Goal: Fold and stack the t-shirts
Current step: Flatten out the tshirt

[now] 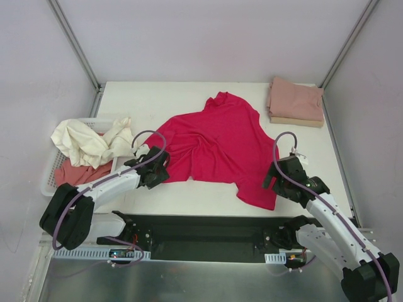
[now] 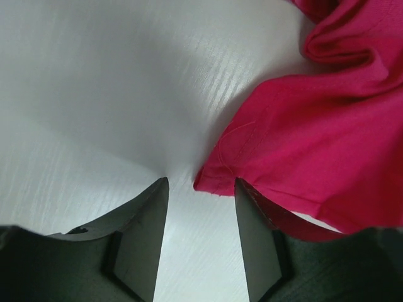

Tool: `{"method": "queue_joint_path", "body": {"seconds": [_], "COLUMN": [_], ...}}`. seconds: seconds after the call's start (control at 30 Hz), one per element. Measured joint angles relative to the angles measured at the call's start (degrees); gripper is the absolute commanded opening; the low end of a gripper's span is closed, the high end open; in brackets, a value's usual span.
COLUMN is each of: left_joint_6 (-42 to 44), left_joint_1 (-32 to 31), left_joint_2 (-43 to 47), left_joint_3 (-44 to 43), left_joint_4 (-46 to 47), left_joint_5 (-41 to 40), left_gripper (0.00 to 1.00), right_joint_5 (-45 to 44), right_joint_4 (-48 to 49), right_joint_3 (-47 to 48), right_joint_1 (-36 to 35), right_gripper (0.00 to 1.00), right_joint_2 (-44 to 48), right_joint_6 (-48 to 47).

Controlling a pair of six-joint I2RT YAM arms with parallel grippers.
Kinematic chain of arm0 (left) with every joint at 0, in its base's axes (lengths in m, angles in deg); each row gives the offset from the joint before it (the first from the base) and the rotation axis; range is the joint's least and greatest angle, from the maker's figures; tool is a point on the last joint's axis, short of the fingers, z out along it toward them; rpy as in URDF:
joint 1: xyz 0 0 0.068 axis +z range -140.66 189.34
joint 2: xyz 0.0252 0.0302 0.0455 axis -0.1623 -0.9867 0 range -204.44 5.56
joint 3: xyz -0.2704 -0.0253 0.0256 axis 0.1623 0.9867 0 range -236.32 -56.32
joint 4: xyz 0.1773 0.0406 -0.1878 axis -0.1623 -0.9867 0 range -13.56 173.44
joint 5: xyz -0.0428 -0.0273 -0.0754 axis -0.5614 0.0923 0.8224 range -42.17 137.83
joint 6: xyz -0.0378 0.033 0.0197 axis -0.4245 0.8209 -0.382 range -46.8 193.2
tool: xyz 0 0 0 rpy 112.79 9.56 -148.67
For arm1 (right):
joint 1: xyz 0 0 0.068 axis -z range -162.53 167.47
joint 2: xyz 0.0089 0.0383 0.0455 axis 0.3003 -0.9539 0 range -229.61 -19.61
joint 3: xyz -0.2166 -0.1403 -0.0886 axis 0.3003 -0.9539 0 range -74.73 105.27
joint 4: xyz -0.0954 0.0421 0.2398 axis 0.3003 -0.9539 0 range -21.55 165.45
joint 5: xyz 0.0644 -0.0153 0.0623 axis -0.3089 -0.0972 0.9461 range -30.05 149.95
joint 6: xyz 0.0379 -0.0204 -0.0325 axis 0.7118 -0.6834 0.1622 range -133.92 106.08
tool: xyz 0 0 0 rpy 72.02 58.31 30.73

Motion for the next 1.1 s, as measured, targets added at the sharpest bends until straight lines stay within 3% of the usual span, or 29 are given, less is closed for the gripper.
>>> {"method": "queue_joint_path", "body": {"seconds": [0.17, 0.27, 0.3, 0.33, 0.6, 0.8, 0.9, 0.93, 1.1], "left_joint_6": [-0.13, -0.02, -0.02, 0.13, 0.68, 2.97, 3.98, 4.48, 5.05], "left_joint_1": [0.04, 0.04, 0.04, 0.04, 0.04, 0.02, 0.02, 0.02, 0.02], "left_joint_2": [-4.31, -6.10, -6.82, -7.74, -8.70, 0.33, 6.97, 9.62, 18.16], "left_joint_3": [-0.63, -1.09, -1.33, -1.66, -1.25, 4.00, 6.19, 6.86, 8.98], "left_joint_4": [3.43, 6.88, 7.65, 8.70, 12.48, 10.62, 9.62, 9.46, 8.96], "left_joint_5": [1.14, 2.47, 2.71, 3.21, 5.68, 6.71, 6.71, 6.71, 6.71], "left_gripper": [0.38, 0.24, 0.06, 0.00, 0.00, 0.00, 0.00, 0.00, 0.00], "right_joint_5": [0.07, 0.04, 0.02, 0.02, 0.42, 5.68, 7.80, 8.79, 12.92], "right_joint_4": [-0.22, -0.46, -0.68, -0.98, -4.52, -6.71, -6.16, -5.57, -1.25], "right_joint_3": [-0.09, -0.28, -0.37, -0.48, -0.74, -0.81, -1.40, -1.81, -3.54], "right_joint_1": [0.00, 0.00, 0.00, 0.00, 0.00, 0.00, 0.00, 0.00, -0.02], "right_gripper": [0.97, 0.97, 0.97, 0.97, 0.97, 0.99, 0.90, 0.81, 0.58], "right_joint_2": [-0.26, -0.26, -0.26, -0.26, 0.11, 0.04, -1.46, -2.69, -10.32], "right_joint_6": [-0.04, -0.04, -0.04, -0.04, 0.09, 0.09, -0.07, 0.02, -0.09]}}
